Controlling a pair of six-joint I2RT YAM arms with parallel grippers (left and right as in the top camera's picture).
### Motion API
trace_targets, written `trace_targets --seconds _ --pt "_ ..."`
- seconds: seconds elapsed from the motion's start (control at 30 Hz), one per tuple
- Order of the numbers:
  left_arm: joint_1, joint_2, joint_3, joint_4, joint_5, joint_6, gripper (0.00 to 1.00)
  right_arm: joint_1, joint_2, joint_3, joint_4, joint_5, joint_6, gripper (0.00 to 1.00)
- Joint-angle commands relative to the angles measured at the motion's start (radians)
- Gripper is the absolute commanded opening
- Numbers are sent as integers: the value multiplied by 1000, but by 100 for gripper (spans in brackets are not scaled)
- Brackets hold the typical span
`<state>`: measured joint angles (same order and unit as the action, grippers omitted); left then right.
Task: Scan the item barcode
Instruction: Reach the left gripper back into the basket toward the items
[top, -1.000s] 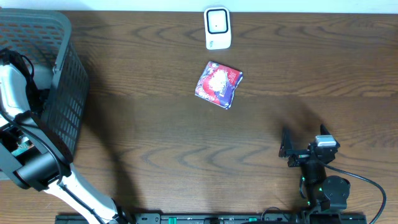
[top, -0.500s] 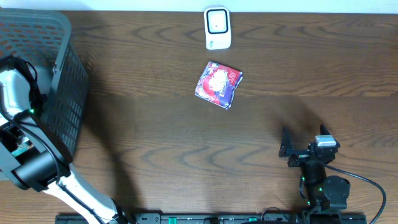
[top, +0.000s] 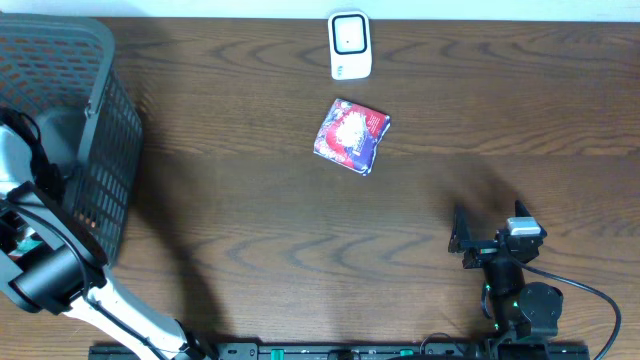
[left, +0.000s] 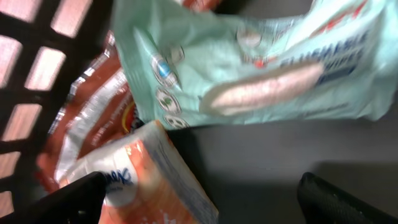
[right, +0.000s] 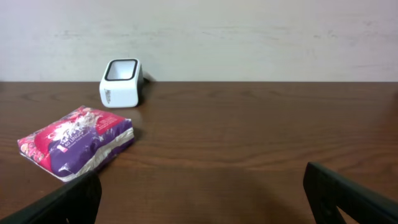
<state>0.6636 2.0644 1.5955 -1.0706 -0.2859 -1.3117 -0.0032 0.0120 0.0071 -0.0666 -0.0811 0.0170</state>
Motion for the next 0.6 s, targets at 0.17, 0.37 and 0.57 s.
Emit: trace_targets --seconds 0.17,0.37,0.57 --pt "-17 7 -74 60 50 2 98 5 -6 -2 -4 4 -3 99" --pt "-17 7 -86 72 50 11 71 5 -6 -2 -4 4 -3 99" --pt "-16 3 -84 86 50 52 19 5 -6 -2 -4 4 -3 99"
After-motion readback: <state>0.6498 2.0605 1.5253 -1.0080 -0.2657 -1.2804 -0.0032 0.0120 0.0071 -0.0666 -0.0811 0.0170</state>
